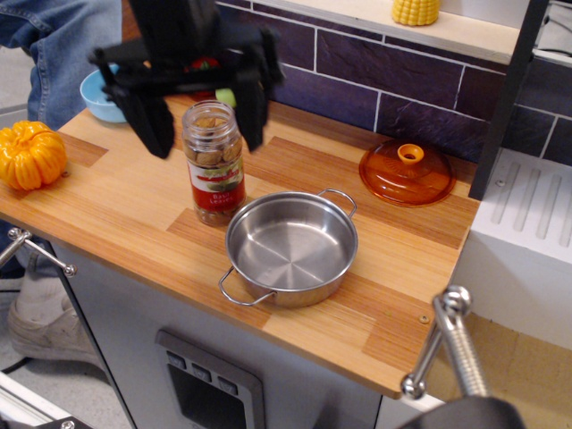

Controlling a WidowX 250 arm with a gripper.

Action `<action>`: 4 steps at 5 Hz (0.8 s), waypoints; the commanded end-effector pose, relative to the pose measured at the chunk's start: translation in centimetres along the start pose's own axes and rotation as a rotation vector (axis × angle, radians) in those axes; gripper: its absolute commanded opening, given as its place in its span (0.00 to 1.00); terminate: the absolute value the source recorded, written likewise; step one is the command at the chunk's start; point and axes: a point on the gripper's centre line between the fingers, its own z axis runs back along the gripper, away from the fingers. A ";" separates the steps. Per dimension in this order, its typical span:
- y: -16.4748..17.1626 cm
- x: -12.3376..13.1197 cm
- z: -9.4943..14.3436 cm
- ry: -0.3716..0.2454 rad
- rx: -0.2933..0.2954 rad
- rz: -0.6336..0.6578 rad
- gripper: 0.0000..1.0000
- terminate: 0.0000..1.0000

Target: Pour almonds in pot

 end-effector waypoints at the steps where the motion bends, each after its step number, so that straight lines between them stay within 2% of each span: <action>1: 1.7 5.2 2.1 0.068 -0.076 0.165 1.00 0.00; 2: 2.0 7.7 2.6 0.116 -0.085 0.192 1.00 0.00; 3: 2.6 9.0 1.6 0.225 -0.078 0.222 1.00 0.00; 4: 3.2 9.4 -0.7 0.311 -0.019 0.222 1.00 0.00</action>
